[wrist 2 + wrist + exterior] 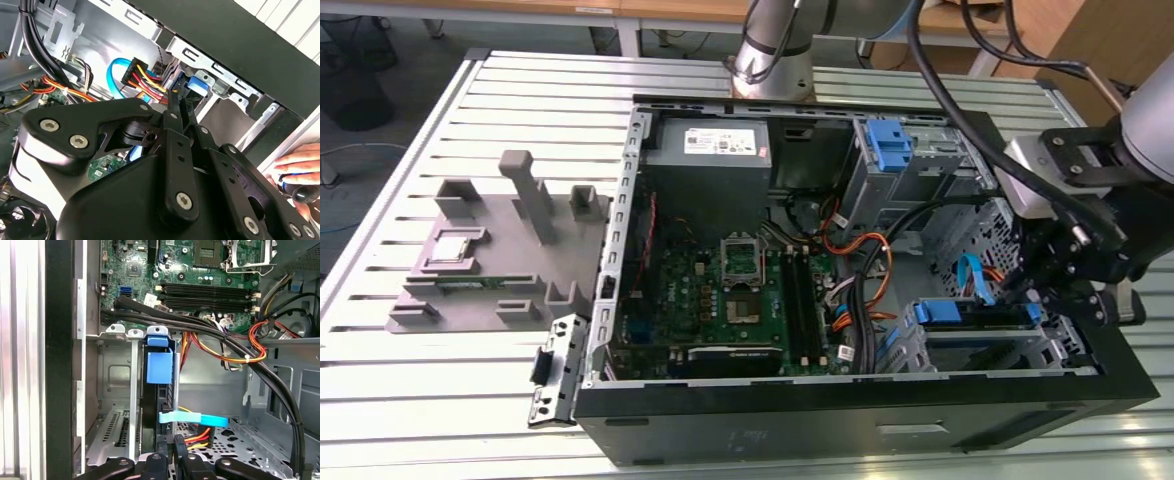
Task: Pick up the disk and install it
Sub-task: 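Insert the second disk wire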
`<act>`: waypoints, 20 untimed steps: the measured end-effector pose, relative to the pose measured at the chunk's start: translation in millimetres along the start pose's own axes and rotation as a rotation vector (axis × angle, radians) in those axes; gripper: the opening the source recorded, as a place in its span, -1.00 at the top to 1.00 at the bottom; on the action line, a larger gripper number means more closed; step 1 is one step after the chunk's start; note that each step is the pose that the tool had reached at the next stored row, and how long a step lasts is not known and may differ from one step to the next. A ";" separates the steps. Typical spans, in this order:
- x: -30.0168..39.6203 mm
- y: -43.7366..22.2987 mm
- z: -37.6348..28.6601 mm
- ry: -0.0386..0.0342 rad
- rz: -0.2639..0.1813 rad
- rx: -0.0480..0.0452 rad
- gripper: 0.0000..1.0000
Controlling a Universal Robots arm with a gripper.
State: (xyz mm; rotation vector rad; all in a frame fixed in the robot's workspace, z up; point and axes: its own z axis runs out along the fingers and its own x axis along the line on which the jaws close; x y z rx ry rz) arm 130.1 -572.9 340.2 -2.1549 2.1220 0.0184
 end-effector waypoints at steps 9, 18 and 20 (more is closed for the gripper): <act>1.8 1.9 2.3 0.0023 0.000 -0.0001 0.65; 2.9 4.5 2.1 0.0089 -0.001 0.0001 0.65; 3.1 5.2 2.2 0.0108 -0.001 0.0001 0.65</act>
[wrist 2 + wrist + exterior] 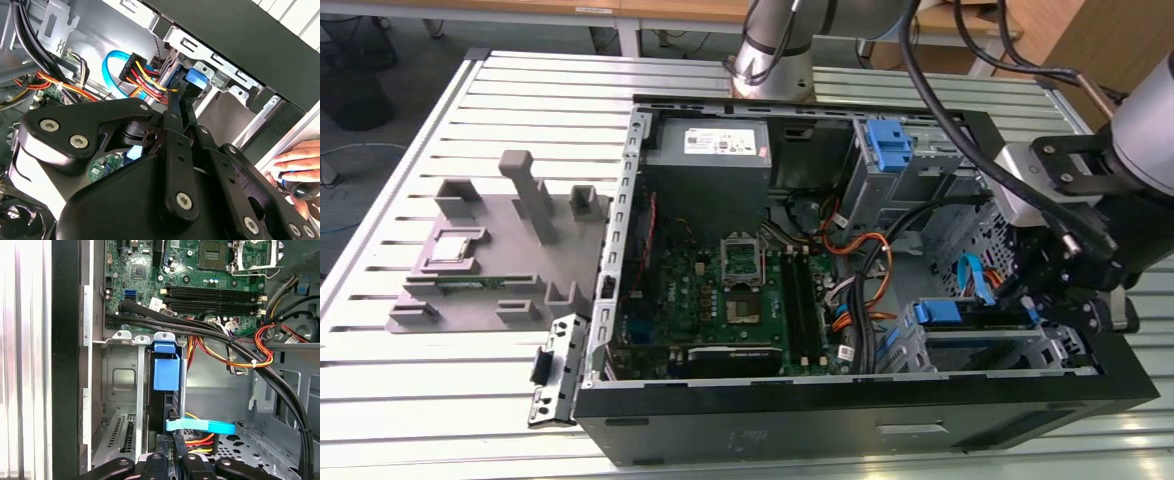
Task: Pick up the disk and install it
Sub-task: 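Insert the second disk wire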
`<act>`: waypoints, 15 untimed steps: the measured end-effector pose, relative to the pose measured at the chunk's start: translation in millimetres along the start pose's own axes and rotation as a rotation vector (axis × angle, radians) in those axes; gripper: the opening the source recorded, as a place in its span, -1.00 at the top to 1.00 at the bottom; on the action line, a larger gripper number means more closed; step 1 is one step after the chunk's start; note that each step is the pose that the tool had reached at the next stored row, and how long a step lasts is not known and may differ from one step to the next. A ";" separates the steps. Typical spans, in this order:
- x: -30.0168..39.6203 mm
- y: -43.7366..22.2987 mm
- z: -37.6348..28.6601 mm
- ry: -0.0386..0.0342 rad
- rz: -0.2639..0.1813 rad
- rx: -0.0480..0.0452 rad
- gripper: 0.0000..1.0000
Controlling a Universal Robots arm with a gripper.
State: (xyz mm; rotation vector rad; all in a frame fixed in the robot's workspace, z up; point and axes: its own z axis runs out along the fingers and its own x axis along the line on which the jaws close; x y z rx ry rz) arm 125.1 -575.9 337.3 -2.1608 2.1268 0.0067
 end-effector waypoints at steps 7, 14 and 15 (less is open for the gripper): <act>0.1 1.3 2.1 0.0008 0.000 0.0002 0.65; 0.4 2.1 6.0 0.0002 0.000 0.0001 0.65; 0.4 2.2 6.3 0.0006 0.000 0.0001 0.65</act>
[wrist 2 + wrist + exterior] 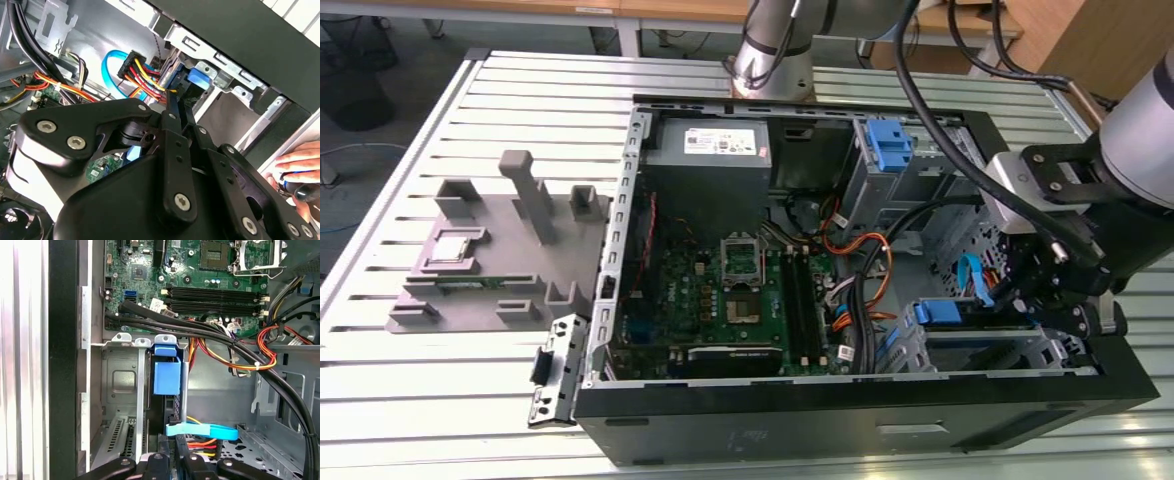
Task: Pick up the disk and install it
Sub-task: 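Insert the second disk wire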
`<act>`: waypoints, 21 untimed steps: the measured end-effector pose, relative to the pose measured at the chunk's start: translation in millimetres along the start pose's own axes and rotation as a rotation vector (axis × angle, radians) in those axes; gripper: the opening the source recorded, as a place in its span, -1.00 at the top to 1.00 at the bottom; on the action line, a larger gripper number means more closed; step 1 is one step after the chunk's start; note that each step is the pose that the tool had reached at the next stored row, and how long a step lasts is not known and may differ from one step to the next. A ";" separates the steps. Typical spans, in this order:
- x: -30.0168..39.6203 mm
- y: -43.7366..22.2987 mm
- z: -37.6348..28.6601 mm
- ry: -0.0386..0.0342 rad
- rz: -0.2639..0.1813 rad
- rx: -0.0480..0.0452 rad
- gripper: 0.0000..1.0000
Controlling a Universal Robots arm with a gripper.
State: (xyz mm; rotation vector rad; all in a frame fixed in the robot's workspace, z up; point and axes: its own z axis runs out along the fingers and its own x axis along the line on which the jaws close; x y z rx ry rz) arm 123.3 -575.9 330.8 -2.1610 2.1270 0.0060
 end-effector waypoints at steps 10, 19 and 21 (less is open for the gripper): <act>0.0 0.0 0.3 0.0000 0.000 0.0000 0.63; -0.7 -0.5 -6.0 -0.0012 0.000 0.0001 0.50; -1.3 -1.2 -6.1 -0.0034 0.000 0.0001 0.50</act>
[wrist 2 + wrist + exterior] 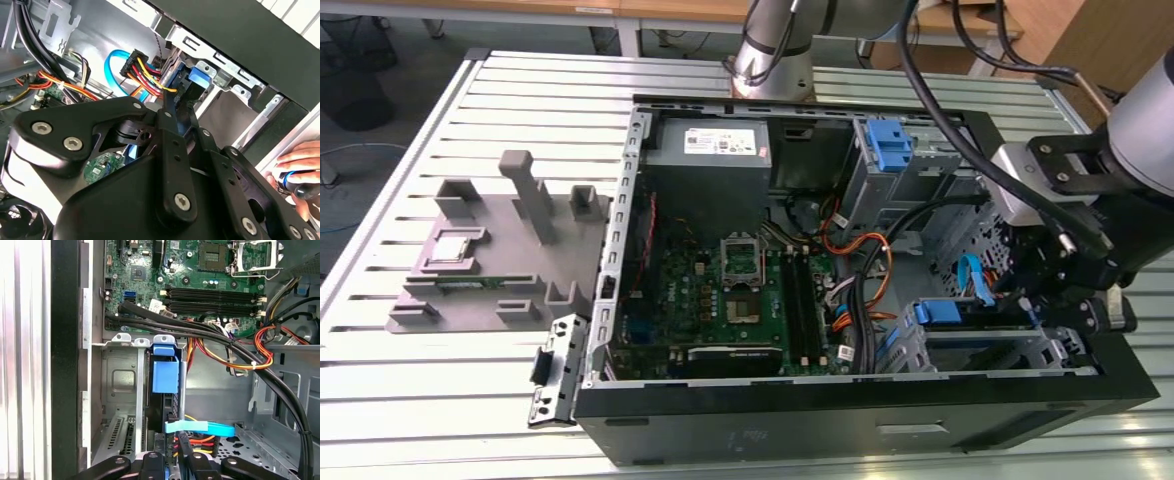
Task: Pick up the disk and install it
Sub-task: 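Insert the second disk wire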
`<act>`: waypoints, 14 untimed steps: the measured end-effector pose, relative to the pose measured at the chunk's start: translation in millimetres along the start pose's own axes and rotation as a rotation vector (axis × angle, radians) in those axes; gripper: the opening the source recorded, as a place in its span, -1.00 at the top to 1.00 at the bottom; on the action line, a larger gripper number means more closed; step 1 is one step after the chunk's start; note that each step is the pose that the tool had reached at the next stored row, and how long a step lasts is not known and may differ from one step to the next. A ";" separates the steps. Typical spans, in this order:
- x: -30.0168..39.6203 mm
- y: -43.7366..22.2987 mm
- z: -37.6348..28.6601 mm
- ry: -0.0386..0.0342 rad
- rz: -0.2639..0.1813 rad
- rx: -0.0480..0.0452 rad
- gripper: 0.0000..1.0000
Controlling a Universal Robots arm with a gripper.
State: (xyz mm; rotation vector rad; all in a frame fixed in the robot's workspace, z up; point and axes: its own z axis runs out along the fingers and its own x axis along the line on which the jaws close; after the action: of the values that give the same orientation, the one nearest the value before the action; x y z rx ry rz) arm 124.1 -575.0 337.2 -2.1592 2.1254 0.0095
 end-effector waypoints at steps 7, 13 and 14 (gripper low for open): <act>-1.5 -5.7 -0.2 -0.0012 0.000 0.0000 0.50; -4.2 -6.9 -0.6 -0.0013 0.000 0.0000 0.50; -5.1 -7.0 -0.6 -0.0013 0.000 0.0000 0.50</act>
State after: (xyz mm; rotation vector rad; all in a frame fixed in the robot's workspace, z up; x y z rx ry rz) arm 130.9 -569.9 338.7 -2.1585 2.1249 0.0108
